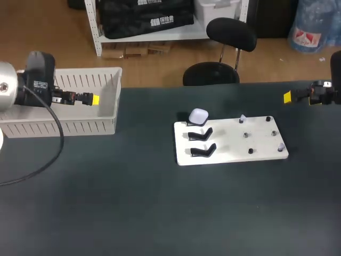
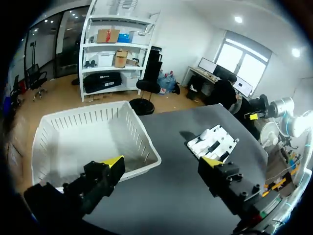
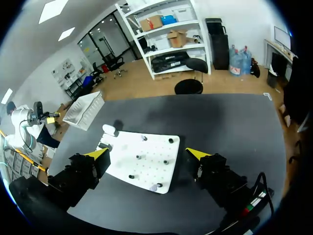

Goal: Pick up each earbud case from the left stands, insert the matching earbuds, close the lid, and place the case in the box.

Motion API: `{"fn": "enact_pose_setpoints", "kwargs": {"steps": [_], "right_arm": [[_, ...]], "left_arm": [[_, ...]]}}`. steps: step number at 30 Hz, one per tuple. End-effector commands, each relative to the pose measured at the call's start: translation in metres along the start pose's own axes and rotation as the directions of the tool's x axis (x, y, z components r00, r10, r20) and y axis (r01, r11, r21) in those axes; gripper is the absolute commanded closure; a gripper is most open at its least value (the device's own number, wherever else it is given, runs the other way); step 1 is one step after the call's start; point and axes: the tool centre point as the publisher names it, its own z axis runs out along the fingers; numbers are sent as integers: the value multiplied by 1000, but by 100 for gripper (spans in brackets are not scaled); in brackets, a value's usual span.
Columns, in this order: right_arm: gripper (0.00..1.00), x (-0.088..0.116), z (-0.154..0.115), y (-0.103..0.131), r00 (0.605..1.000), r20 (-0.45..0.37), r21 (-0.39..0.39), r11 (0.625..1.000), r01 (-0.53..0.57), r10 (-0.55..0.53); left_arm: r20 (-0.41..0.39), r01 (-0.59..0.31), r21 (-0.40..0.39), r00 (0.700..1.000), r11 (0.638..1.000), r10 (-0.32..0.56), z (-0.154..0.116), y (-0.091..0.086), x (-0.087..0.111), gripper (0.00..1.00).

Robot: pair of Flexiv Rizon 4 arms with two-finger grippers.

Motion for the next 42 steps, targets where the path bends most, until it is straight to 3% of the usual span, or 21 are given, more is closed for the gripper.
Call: {"fn": "enact_pose_setpoints", "kwargs": {"steps": [1, 2, 3, 7, 9, 12, 13, 35, 36, 42], "right_arm": [[0, 0, 0, 0, 1000, 0, 2, 1000, -1, 1], [0, 0, 0, 0, 1000, 0, 2, 1000, -1, 1], [0, 0, 0, 0, 1000, 0, 2, 1000, -1, 1], [0, 0, 0, 0, 1000, 0, 2, 1000, -1, 1], [0, 0, 0, 0, 1000, 0, 2, 1000, -1, 1], [0, 0, 0, 0, 1000, 0, 2, 1000, -1, 1], [0, 0, 0, 0, 1000, 0, 2, 1000, -1, 1], [0, 0, 0, 0, 1000, 0, 2, 1000, -1, 1], [0, 0, 0, 0, 1000, 0, 2, 1000, -1, 1], [0, 0, 0, 0, 1000, 0, 2, 1000, -1, 1]], "left_arm": [[347, -445, 309, 876, 841, 336, 9, 12, 2, 0], [350, -475, 307, 862, 824, 367, 10, 14, 1, 0], [396, -534, 337, 828, 776, 398, 9, 12, 0, 0], [477, -658, 374, 741, 653, 474, 5, 6, -4, 0], [494, -697, 377, 708, 610, 504, 4, 4, -4, 0], [522, -753, 400, 656, 523, 545, 3, 0, -4, 0], [530, -780, 401, 625, 480, 573, 1, -4, -4, 0], [530, -780, 401, 625, 480, 573, 1, -4, -4, 0], [512, -767, 407, 642, 497, 571, 3, -6, -2, 0], [469, -746, 398, 666, 534, 580, 12, -18, -1, 0]]}}
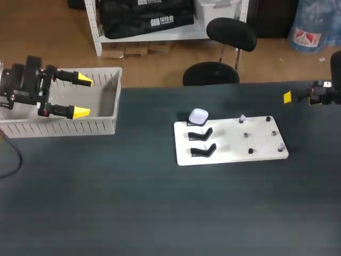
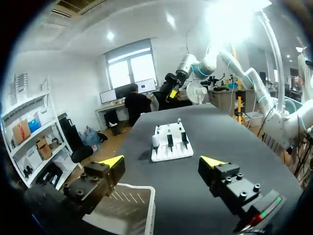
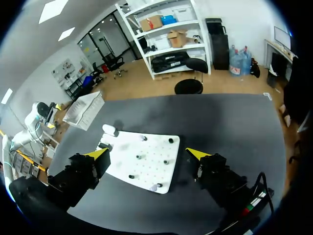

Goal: Pick up each earbud case from the left stands, insert the matching earbuds, close the lid, and place the case in the box.

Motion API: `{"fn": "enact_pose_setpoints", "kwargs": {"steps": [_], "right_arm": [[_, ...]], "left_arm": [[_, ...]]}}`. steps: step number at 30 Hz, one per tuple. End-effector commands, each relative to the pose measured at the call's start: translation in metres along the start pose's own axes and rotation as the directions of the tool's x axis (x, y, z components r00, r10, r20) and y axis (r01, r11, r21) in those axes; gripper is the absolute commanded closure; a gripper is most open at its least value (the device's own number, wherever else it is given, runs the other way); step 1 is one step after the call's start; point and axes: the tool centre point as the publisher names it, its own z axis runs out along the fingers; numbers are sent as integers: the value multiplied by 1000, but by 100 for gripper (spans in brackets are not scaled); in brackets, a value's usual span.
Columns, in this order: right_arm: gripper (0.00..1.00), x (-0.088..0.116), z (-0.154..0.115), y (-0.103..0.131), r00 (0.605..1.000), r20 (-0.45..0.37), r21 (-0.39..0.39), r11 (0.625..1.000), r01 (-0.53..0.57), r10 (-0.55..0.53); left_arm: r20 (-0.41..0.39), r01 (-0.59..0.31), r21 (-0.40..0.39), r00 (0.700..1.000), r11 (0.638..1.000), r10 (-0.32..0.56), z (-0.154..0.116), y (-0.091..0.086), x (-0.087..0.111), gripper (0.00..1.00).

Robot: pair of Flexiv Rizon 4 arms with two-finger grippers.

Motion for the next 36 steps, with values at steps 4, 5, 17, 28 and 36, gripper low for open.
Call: {"fn": "enact_pose_setpoints", "kwargs": {"steps": [4, 5, 17, 28, 36], "right_arm": [[0, 0, 0, 0, 1000, 0, 2, 1000, -1, 1], [0, 0, 0, 0, 1000, 0, 2, 1000, -1, 1], [0, 0, 0, 0, 1000, 0, 2, 1000, -1, 1], [0, 0, 0, 0, 1000, 0, 2, 1000, -1, 1], [0, 0, 0, 0, 1000, 0, 2, 1000, -1, 1]], "left_arm": [[-46, 25, -13, 999, 1000, -25, 31, 1, 1, 0], [-68, 26, 2, 997, 1000, -26, 36, 3, 1, 0], [-74, 51, 49, 996, 998, -47, 103, 23, 1, 0], [-57, 166, 69, 985, 984, -163, 154, 28, 13, 0], [-106, 147, 47, 984, 988, -142, 181, 25, 12, 0]]}}
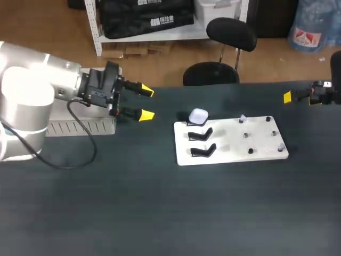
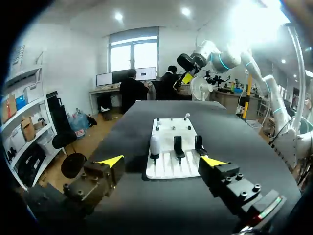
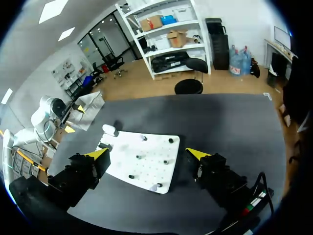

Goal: Pick up each earbud case from the left stands, insert the matching earbuds, close the lid, and place the case in the box.

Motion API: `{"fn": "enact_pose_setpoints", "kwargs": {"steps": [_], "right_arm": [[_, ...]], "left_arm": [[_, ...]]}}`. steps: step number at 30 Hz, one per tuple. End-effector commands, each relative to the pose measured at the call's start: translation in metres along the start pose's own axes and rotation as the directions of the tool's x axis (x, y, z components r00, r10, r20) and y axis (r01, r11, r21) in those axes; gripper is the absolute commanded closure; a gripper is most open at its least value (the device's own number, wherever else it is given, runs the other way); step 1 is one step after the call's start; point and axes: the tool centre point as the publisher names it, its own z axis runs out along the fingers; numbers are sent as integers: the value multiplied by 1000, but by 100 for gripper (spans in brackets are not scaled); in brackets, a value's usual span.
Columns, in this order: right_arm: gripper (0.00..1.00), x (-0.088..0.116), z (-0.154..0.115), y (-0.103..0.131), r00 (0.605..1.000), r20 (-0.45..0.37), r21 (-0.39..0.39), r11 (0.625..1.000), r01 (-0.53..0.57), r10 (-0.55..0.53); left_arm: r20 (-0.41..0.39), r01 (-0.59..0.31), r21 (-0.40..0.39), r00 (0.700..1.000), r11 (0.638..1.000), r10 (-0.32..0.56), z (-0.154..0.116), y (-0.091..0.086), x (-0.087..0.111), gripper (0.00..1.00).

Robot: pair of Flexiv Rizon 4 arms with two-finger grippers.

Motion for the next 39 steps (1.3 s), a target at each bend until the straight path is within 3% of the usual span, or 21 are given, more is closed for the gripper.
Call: {"fn": "enact_pose_setpoints", "kwargs": {"steps": [1, 18, 33, 39], "right_arm": [[0, 0, 0, 0, 1000, 0, 2, 1000, -1, 1], [0, 0, 0, 0, 1000, 0, 2, 1000, -1, 1], [0, 0, 0, 0, 1000, 0, 2, 1000, -1, 1], [0, 0, 0, 0, 1000, 0, 2, 1000, -1, 1]], "left_arm": [[-22, 6, -11, 1000, 1000, -7, 20, 5, -4, 0], [-12, 20, 13, 1000, 1000, -20, 23, 5, -4, 0], [21, 56, 26, 998, 998, -56, 71, 27, 10, 0], [-8, 62, 12, 998, 998, -62, 88, 33, 10, 0]]}}
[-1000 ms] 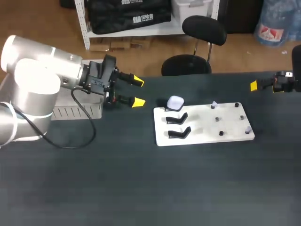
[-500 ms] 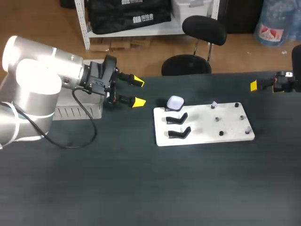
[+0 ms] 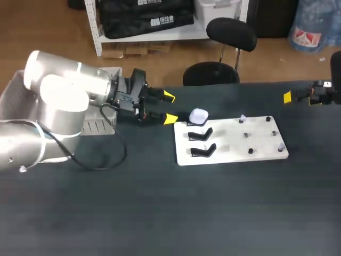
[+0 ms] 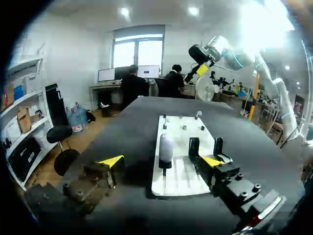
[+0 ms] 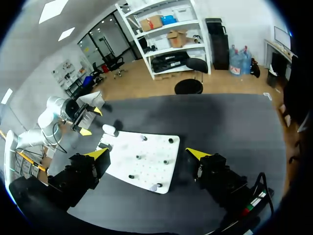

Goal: Pick up each earbud case from the left stands, insert the matching earbuds, close the lid, and place the case in the box.

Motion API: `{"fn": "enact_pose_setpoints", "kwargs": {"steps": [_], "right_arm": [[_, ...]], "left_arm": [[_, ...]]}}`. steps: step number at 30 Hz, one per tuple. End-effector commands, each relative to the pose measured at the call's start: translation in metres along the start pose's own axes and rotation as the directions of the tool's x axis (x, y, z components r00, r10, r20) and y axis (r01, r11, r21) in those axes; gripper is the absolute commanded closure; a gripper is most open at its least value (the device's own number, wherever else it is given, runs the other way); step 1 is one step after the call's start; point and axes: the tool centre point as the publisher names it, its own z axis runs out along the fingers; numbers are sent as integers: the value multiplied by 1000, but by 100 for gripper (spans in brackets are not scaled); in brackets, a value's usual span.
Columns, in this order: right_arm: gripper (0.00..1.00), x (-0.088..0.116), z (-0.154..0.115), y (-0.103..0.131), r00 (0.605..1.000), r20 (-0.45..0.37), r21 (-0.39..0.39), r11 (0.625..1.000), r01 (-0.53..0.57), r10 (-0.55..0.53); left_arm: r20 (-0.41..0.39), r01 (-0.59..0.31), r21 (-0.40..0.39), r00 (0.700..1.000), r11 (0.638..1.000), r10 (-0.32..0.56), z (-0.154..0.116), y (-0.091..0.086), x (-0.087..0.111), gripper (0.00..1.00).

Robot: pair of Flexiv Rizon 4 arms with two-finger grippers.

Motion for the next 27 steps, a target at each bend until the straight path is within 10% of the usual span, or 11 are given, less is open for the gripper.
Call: {"fn": "enact_pose_setpoints", "kwargs": {"steps": [1, 27], "right_arm": [[0, 0, 0, 0, 1000, 0, 2, 1000, -1, 1], [0, 0, 0, 0, 1000, 0, 2, 1000, -1, 1]], "left_arm": [[-15, 3, 8, 1000, 1000, -3, 16, 9, -2, 0], [-65, -17, -16, 998, 1000, 16, 53, -5, -4, 0]]}}
